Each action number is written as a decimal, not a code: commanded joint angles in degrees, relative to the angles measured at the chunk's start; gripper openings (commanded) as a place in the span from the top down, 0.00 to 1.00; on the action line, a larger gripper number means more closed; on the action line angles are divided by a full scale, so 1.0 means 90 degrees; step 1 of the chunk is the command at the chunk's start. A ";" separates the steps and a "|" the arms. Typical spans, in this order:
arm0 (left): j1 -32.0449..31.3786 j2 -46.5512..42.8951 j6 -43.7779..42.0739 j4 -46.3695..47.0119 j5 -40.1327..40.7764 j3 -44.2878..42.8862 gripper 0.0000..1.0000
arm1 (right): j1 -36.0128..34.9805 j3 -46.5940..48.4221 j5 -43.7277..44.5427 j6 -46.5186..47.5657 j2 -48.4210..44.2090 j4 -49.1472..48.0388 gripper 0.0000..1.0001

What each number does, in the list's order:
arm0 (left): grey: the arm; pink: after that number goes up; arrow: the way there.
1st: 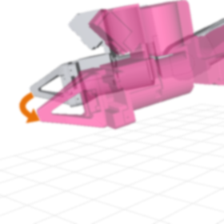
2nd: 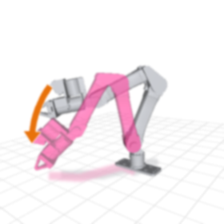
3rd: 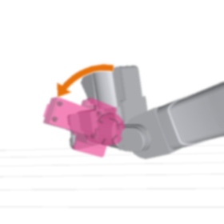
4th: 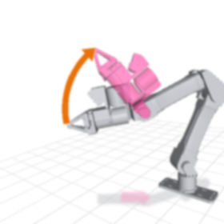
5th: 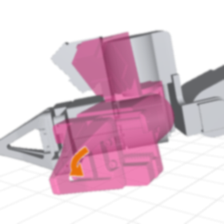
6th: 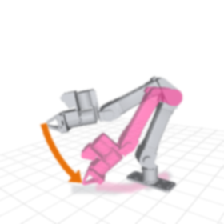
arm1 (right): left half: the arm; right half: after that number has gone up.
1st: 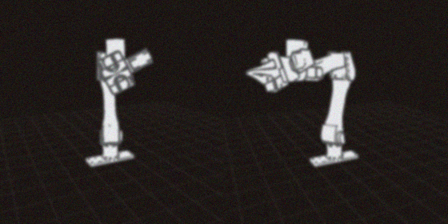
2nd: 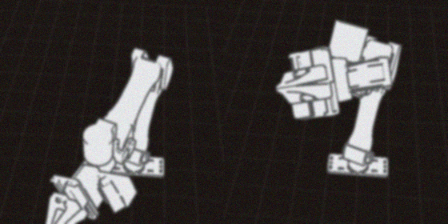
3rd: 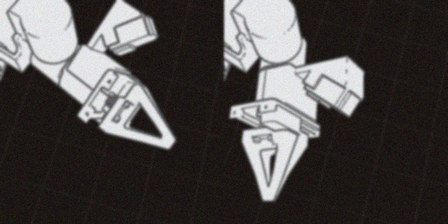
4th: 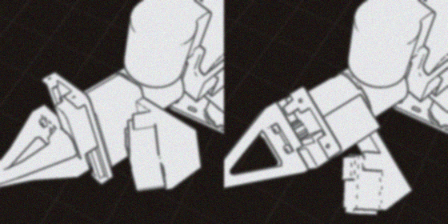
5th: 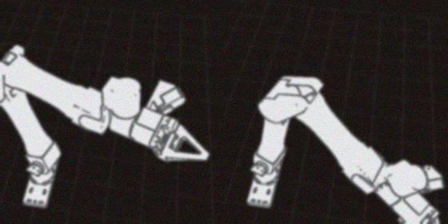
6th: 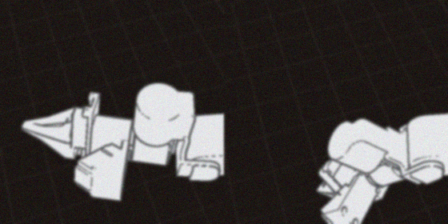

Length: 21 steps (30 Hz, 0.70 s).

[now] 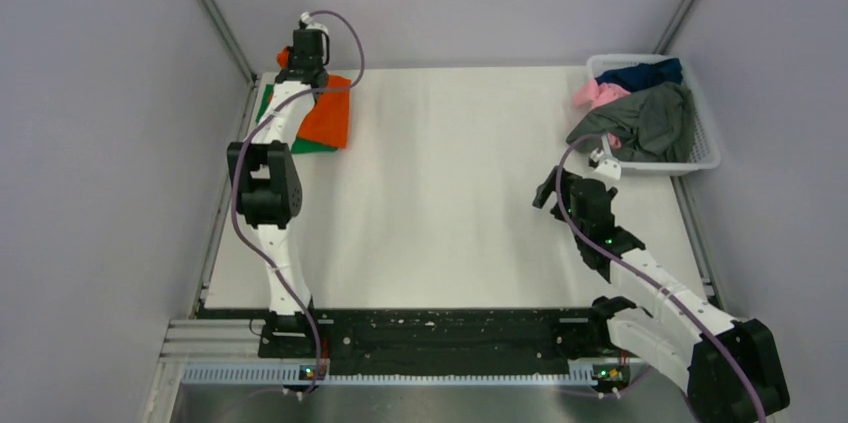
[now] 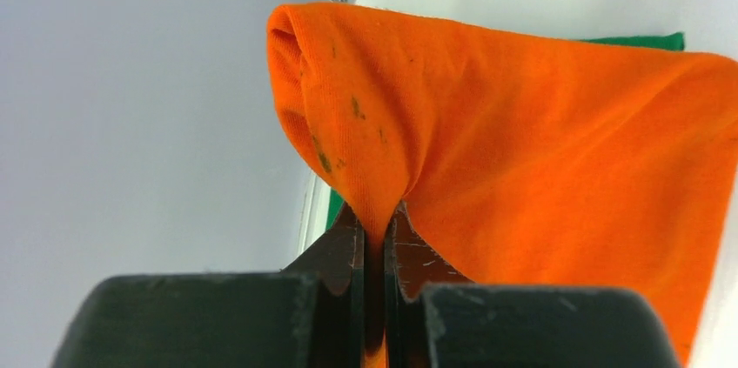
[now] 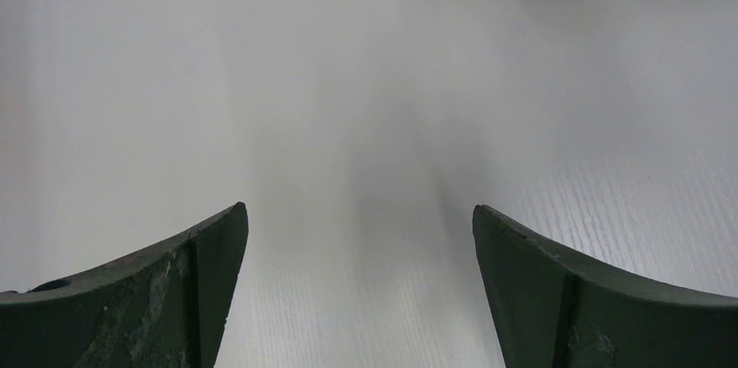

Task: Fold and stack the t-shirts
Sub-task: Put the neatly folded tshirt into the corner of the board with the left arm, then reset both arms

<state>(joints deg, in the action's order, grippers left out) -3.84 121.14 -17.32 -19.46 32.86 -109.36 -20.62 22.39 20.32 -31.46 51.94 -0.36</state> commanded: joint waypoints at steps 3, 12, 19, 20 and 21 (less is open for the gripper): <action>0.0515 0.0347 -0.0092 0.0393 -0.0804 -0.0299 1.00 | -0.0045 0.0090 0.0361 0.0140 -0.0001 -0.0015 0.01; 0.0795 0.0973 -0.0355 0.0564 -0.0061 -0.0939 0.05 | -0.0051 0.0229 0.0470 0.0246 0.0095 0.0030 0.01; 0.0690 0.0263 0.1297 -0.0357 -0.1054 -0.1109 0.01 | -0.0043 0.0313 0.0367 0.0244 0.0009 0.0294 0.01; 0.0651 0.0018 0.1563 -0.0433 -0.1298 -0.0949 0.01 | -0.0048 0.0317 0.0329 0.0241 -0.0038 0.0323 0.01; 0.0592 -0.0267 0.1810 -0.0413 -0.1607 -0.0686 0.01 | -0.0044 0.0315 0.0301 0.0229 -0.0104 0.0348 0.01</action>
<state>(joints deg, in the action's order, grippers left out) 2.92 129.49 -11.86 -21.28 26.89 -117.54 -20.62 22.55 22.90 -29.95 52.88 1.80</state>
